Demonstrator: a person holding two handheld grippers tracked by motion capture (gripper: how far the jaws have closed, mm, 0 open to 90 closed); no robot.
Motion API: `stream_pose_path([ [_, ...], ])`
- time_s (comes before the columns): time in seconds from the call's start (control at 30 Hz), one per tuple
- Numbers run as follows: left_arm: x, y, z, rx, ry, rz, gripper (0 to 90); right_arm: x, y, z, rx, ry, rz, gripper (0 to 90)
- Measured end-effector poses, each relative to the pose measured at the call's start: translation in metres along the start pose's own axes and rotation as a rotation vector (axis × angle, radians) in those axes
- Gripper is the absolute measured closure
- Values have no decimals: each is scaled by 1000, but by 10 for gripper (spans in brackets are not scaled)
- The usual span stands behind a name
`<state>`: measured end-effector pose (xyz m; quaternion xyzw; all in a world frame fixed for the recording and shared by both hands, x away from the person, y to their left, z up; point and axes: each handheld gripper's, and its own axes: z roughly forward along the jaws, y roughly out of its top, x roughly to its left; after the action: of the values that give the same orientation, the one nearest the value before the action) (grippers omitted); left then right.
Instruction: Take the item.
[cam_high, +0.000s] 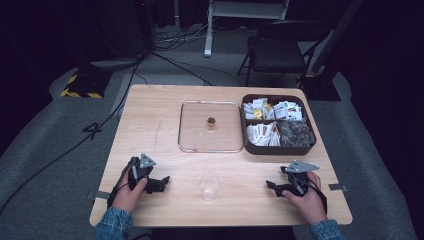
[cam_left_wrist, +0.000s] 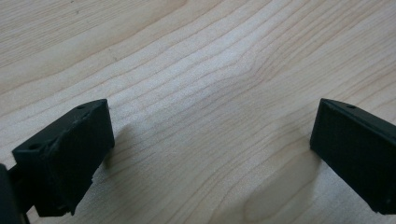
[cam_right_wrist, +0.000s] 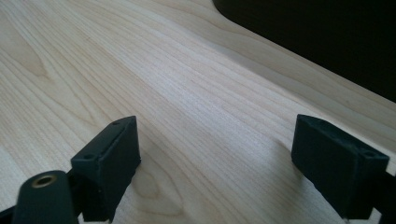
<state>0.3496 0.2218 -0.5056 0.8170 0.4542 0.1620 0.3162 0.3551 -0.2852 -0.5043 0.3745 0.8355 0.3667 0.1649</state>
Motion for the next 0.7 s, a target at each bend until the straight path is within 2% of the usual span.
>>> stream_pose_path([
  [0.1, 0, 0, 0, 0, 0, 0, 0, -1, -1, -1, -6, 0, 11, 180],
  [0.2, 0, 0, 0, -1, -1, -1, 0, -2, 1, -4, -1, 21, 47, 230],
  [0.4, -1, 0, 0, -2, 4, -6, 1, -6, 12, -19, -1, 26, 98, 245],
  [0.57, -1, 0, 0, -2, 5, -7, 1, -15, 22, -32, -26, 13, 118, 246],
  [0.7, -1, -1, 0, -2, 6, -9, 1, -22, 29, -40, -51, 1, 115, 240],
])
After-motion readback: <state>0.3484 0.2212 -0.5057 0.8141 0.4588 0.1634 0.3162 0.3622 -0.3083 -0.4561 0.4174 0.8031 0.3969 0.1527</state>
